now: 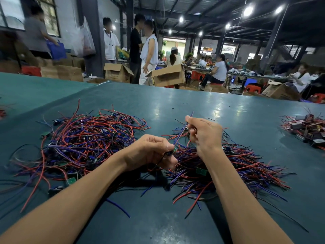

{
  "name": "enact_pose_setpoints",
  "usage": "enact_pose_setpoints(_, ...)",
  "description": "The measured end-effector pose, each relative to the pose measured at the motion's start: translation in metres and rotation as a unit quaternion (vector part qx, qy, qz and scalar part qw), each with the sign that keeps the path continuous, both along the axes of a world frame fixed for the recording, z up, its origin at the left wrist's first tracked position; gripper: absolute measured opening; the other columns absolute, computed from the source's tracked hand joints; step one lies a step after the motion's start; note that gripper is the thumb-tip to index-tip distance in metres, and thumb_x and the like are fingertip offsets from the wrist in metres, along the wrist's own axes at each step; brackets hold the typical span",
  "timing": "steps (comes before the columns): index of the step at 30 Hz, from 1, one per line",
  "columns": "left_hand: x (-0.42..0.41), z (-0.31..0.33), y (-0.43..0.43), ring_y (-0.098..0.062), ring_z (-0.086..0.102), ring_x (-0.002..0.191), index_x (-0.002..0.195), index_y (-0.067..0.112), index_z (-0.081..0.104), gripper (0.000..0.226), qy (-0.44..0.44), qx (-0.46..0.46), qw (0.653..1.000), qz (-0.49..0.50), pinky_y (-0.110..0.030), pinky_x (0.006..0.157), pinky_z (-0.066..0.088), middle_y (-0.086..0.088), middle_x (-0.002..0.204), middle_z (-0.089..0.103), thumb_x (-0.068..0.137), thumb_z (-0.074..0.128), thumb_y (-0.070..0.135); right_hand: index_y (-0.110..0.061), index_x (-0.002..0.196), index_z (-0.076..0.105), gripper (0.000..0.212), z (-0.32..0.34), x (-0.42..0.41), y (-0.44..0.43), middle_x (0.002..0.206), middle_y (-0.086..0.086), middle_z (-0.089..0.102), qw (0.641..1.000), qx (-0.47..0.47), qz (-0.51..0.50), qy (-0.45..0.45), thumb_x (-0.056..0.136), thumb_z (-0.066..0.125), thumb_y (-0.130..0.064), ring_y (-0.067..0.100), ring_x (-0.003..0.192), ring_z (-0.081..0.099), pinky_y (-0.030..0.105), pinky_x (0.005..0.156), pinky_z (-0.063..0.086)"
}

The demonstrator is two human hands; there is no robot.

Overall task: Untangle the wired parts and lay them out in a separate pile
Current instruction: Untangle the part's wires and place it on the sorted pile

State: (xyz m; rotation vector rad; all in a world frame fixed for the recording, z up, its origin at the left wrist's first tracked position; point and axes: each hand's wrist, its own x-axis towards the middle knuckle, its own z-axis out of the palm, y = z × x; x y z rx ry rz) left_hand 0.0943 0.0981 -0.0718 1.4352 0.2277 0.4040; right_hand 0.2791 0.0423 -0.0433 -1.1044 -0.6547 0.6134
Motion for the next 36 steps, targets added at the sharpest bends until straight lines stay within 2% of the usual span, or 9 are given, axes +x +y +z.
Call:
enact_pose_setpoints(7, -0.001, -0.005, 0.005, -0.035, 0.074, 0.081, 0.079, 0.01, 0.07, 0.013, -0.031, -0.019, 0.999, -0.027, -0.038, 0.076, 0.058, -0.017, 0.084, 0.073, 0.084, 0.074, 0.021, -0.012, 0.058, 0.074, 0.029, -0.003, -0.006, -0.004, 0.059, 0.003, 0.066, 0.999, -0.001, -0.032, 0.003, 0.085, 0.081, -0.021, 0.007, 0.039, 0.044, 0.017, 0.035, 0.031)
enact_pose_setpoints(10, 0.002, -0.004, 0.009, -0.018, 0.069, 0.077, 0.088, 0.014, 0.077, 0.031, -0.094, -0.068, 0.992, 0.044, -0.032, 0.071, 0.057, -0.005, 0.084, 0.071, 0.07, 0.088, 0.036, -0.009, 0.081, 0.071, 0.035, -0.001, -0.015, -0.004, 0.063, 0.005, 0.067, 1.0, -0.007, 0.014, 0.011, 0.088, 0.076, -0.043, 0.009, 0.039, 0.041, 0.019, 0.034, 0.029)
enact_pose_setpoints(13, 0.005, -0.003, 0.02, -0.008, 0.052, 0.063, 0.093, 0.016, 0.073, 0.052, -0.147, -0.132, 0.968, 0.156, -0.023, 0.059, 0.049, 0.003, 0.076, 0.057, 0.056, 0.096, 0.044, -0.007, 0.087, 0.075, 0.044, -0.001, -0.023, -0.004, 0.065, 0.006, 0.065, 0.995, -0.026, 0.098, -0.024, 0.095, 0.064, -0.049, 0.011, 0.041, 0.045, 0.018, 0.035, 0.027)
enact_pose_setpoints(15, 0.005, -0.002, 0.024, -0.008, 0.044, 0.058, 0.092, 0.013, 0.066, 0.04, -0.169, -0.14, 0.955, 0.199, -0.02, 0.053, 0.043, 0.002, 0.072, 0.051, 0.07, 0.087, 0.039, -0.008, 0.085, 0.079, 0.046, -0.003, -0.031, -0.007, 0.074, 0.008, 0.071, 0.983, -0.04, 0.163, -0.076, 0.096, 0.062, -0.049, 0.015, 0.05, 0.055, 0.02, 0.037, 0.03)
enact_pose_setpoints(18, 0.004, -0.003, 0.026, -0.016, 0.055, 0.065, 0.085, 0.012, 0.058, 0.024, -0.182, -0.116, 0.95, 0.228, -0.026, 0.059, 0.044, -0.006, 0.074, 0.058, 0.087, 0.075, 0.029, -0.012, 0.09, 0.081, 0.038, -0.006, -0.043, -0.009, 0.091, 0.01, 0.078, 0.96, -0.051, 0.219, -0.166, 0.094, 0.065, -0.047, 0.019, 0.066, 0.067, 0.024, 0.045, 0.04)
enact_pose_setpoints(22, 0.005, -0.004, 0.028, -0.023, 0.05, 0.069, 0.075, 0.007, 0.053, 0.027, -0.2, -0.107, 0.939, 0.257, -0.038, 0.072, 0.042, -0.008, 0.073, 0.041, 0.084, 0.073, 0.022, -0.01, 0.088, 0.081, 0.029, -0.007, -0.047, -0.01, 0.089, 0.012, 0.078, 0.948, -0.049, 0.235, -0.208, 0.092, 0.072, -0.037, 0.019, 0.073, 0.069, 0.026, 0.054, 0.048)
enact_pose_setpoints(27, 0.007, -0.006, 0.025, -0.019, 0.044, 0.045, 0.067, 0.011, 0.054, 0.03, -0.167, -0.092, 0.947, 0.26, -0.027, 0.046, 0.043, -0.006, 0.056, 0.039, 0.081, 0.076, 0.026, -0.011, 0.093, 0.082, 0.02, -0.013, -0.058, -0.008, 0.084, 0.008, 0.078, 0.933, -0.081, 0.254, -0.24, 0.095, 0.07, -0.027, 0.011, 0.067, 0.065, 0.023, 0.056, 0.048)
enact_pose_setpoints(31, 0.007, -0.007, 0.025, -0.018, 0.04, 0.036, 0.061, 0.011, 0.054, 0.037, -0.16, -0.053, 0.942, 0.29, -0.024, 0.038, 0.038, -0.008, 0.05, 0.043, 0.089, 0.074, 0.026, -0.013, 0.076, 0.082, 0.023, -0.014, -0.065, -0.006, 0.073, 0.011, 0.076, 0.944, -0.076, 0.246, -0.209, 0.095, 0.069, -0.018, 0.015, 0.059, 0.063, 0.021, 0.051, 0.048)
enact_pose_setpoints(36, 0.009, -0.009, 0.025, -0.018, 0.036, 0.037, 0.05, 0.018, 0.06, 0.041, -0.163, -0.033, 0.917, 0.363, -0.023, 0.038, 0.034, -0.005, 0.054, 0.037, 0.088, 0.075, 0.024, -0.002, 0.08, 0.079, 0.023, -0.009, -0.06, -0.011, 0.074, 0.016, 0.074, 0.932, -0.105, 0.288, -0.193, 0.095, 0.067, -0.014, 0.02, 0.058, 0.064, 0.023, 0.052, 0.05)
